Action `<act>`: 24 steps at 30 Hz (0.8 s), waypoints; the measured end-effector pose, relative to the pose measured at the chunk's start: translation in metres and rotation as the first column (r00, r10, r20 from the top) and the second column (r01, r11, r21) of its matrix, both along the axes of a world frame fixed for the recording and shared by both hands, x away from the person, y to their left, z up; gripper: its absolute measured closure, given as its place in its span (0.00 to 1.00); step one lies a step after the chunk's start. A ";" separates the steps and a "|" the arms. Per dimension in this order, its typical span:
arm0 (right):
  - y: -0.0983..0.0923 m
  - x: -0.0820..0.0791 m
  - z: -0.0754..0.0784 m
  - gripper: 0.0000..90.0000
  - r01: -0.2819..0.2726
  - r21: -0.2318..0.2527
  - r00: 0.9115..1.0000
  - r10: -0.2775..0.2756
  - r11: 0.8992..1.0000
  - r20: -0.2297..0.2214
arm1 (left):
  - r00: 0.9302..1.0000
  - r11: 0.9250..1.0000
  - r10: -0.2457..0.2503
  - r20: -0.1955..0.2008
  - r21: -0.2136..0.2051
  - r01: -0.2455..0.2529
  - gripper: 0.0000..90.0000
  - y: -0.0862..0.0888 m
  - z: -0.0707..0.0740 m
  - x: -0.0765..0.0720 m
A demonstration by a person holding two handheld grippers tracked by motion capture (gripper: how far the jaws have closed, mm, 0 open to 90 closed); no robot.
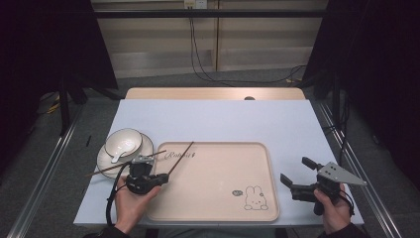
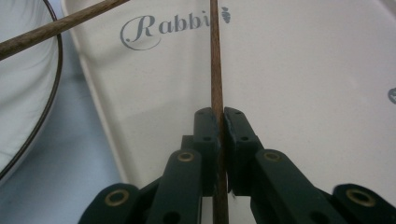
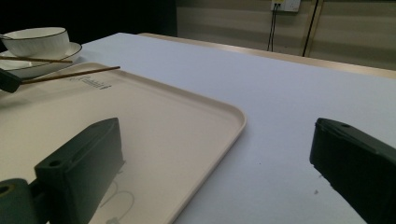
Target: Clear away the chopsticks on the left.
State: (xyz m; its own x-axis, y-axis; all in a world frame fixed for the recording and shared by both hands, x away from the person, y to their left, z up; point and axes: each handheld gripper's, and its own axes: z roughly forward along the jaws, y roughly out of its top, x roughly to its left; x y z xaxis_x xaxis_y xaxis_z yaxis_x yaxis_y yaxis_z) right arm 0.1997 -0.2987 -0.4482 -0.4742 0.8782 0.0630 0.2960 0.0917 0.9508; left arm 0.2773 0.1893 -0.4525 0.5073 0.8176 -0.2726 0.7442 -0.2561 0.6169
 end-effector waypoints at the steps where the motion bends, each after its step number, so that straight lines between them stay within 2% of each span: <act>1: 0.000 0.000 0.000 0.02 -0.002 0.000 1.000 0.002 1.000 0.000 | 1.000 1.000 0.003 -0.008 0.005 -0.003 0.94 0.000 -0.002 0.001; 4: 0.000 0.000 0.000 0.02 0.000 -0.002 1.000 0.000 1.000 0.001 | 1.000 1.000 0.004 -0.030 0.010 -0.004 0.94 -0.003 -0.007 0.000; 8: 0.000 0.000 0.000 0.02 -0.002 -0.003 1.000 0.002 1.000 0.003 | 1.000 0.999 0.000 -0.030 0.039 0.002 0.94 -0.007 -0.010 0.000; 16: 0.000 0.000 0.000 0.02 -0.005 -0.003 1.000 0.005 1.000 0.002 | 0.999 0.999 0.017 -0.034 0.037 -0.016 0.94 -0.010 -0.011 -0.001; 21: 0.001 0.000 0.000 0.02 -0.007 -0.002 1.000 0.007 1.000 0.004 | 0.999 0.999 0.014 -0.030 0.031 -0.013 0.92 -0.010 -0.011 -0.001; 22: 0.001 0.000 0.000 0.02 -0.008 -0.003 1.000 0.008 1.000 0.004 | 0.999 0.999 -0.004 -0.034 0.042 0.006 0.91 -0.009 -0.011 -0.001; 24: 0.001 0.000 0.000 0.02 -0.010 -0.004 1.000 0.010 1.000 0.004 | 0.999 1.000 0.008 -0.034 0.028 -0.007 0.89 -0.010 -0.011 -0.002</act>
